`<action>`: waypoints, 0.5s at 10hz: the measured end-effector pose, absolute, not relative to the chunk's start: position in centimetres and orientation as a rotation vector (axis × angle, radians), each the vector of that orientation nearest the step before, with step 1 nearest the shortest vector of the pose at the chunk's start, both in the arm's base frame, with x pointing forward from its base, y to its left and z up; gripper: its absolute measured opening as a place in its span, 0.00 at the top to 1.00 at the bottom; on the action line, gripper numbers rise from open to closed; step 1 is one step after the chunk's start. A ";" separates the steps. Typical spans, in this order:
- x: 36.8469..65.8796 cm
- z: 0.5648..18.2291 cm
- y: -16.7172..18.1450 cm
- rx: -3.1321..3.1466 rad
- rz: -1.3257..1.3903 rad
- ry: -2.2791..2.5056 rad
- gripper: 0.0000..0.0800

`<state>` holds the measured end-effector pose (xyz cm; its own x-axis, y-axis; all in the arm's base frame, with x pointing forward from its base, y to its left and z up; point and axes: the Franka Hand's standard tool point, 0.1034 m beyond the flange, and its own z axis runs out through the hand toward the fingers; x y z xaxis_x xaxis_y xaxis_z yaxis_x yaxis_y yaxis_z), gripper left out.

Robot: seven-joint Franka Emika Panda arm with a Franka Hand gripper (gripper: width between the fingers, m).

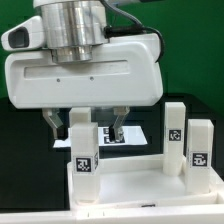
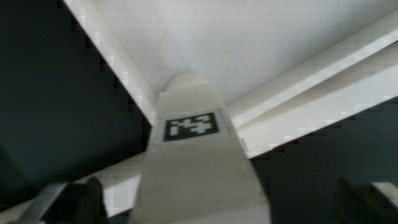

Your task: Assemble desk

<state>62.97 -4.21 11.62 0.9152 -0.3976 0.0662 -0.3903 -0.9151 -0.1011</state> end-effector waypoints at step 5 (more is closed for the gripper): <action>62.8 11.6 -4.7 -2.877 -0.110 0.998 0.63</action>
Offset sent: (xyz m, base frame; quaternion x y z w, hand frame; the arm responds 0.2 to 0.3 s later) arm 0.0000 0.0000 0.0000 0.0000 0.0000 0.1938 0.9810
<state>62.83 -4.67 11.55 0.7832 -0.6206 0.0372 -0.6138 -0.7814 -0.1129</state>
